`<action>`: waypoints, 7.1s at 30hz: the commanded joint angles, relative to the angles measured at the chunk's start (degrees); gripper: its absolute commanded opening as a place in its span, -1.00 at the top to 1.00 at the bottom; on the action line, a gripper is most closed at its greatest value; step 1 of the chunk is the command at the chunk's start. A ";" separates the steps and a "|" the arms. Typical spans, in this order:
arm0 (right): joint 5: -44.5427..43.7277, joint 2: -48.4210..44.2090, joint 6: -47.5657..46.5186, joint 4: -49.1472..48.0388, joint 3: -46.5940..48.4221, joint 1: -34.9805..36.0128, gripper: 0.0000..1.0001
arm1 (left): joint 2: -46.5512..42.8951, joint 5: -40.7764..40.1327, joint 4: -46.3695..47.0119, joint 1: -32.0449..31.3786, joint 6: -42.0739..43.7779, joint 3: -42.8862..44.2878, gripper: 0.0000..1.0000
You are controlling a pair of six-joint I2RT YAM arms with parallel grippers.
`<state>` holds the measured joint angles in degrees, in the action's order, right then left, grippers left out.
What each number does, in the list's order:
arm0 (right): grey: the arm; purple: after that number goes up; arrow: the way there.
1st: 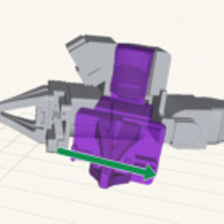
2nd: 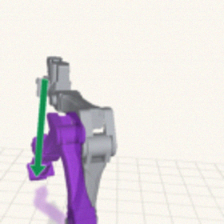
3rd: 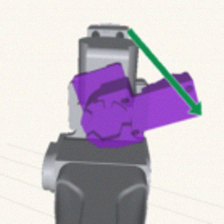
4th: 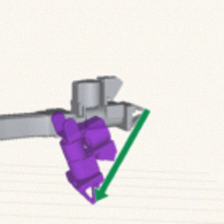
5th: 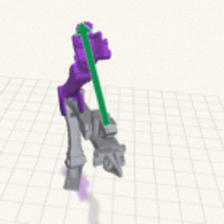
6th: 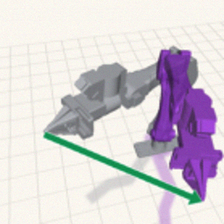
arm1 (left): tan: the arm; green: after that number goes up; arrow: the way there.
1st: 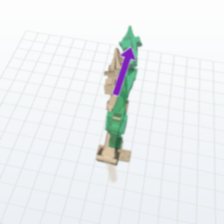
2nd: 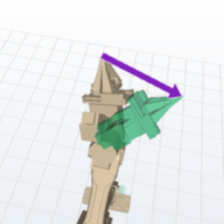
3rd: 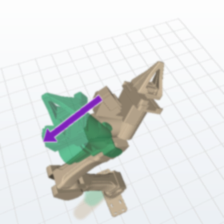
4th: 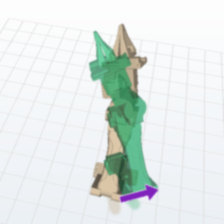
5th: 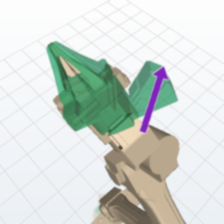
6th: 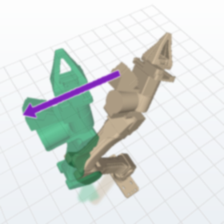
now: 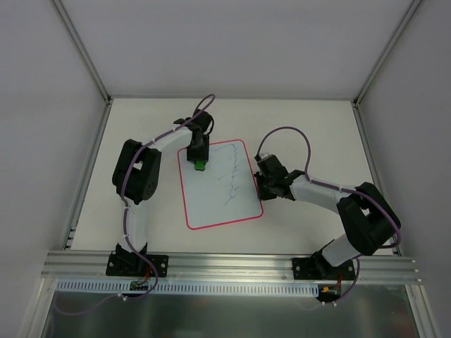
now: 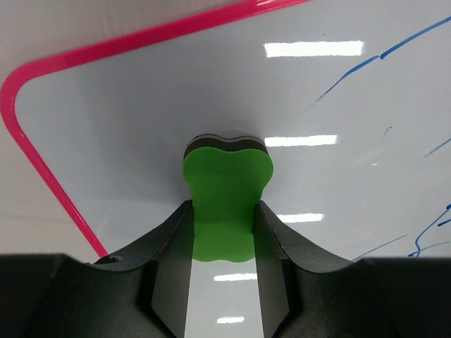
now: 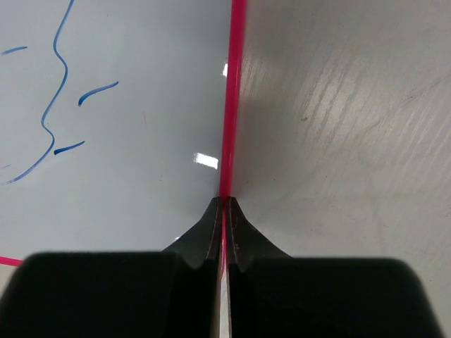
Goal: Erase the whiteboard
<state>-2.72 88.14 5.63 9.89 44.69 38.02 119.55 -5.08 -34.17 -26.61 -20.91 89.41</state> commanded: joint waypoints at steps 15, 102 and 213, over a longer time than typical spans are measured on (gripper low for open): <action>-3.34 1.25 0.26 6.46 -2.15 0.12 0.99 | 2.71 8.52 -6.43 -17.07 -4.93 -2.21 1.00; -14.33 24.27 19.78 14.46 34.41 12.69 -0.01 | -48.18 -1.25 10.35 -2.66 -14.60 -49.15 -0.91; -9.33 15.92 -2.28 8.30 16.39 3.62 0.99 | -27.44 -0.28 14.31 -0.46 -18.38 -47.13 1.00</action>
<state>-10.07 102.17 3.64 17.37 62.72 38.94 88.92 -4.95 -13.67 -27.29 -39.57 45.71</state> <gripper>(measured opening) 0.390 0.017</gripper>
